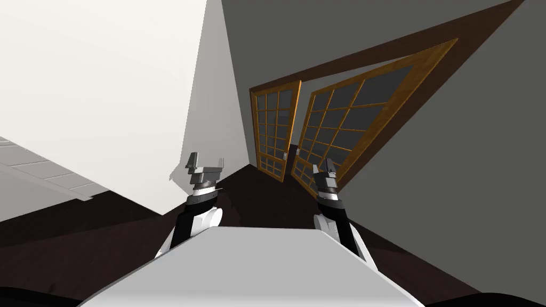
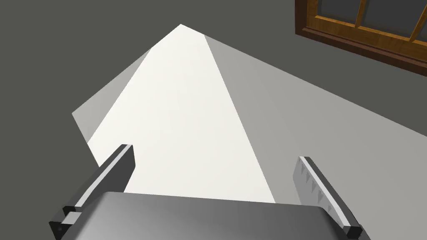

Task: Push the door open

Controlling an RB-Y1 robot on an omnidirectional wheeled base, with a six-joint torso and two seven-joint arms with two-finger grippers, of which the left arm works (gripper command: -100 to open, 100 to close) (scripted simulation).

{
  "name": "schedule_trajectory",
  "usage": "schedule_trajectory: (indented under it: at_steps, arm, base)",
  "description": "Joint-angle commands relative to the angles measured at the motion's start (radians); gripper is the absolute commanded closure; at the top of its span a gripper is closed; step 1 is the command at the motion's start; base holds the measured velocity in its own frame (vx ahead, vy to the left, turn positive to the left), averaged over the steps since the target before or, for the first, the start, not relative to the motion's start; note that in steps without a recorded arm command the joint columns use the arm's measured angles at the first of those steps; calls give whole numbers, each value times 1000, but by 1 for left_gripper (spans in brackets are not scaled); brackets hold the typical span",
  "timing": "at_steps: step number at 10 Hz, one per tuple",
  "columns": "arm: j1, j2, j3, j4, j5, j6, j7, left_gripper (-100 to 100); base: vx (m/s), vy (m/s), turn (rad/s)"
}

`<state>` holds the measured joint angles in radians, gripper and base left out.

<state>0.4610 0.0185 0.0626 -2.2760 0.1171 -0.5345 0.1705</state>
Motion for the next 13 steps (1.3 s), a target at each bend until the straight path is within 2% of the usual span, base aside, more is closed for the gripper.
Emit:
schedule_trajectory:
  at_steps: [1,4,13]
  arm:
    - [-8,8,-5,31,12,-9,20,-100]
    - [-28,23,-16,104,40,-29,66,-100]
    - [-72,46,-43,271,104,-75,173,-100]
  base:
    - [61,-11,-154]
    - [136,3,-173]
    - [94,9,-125]
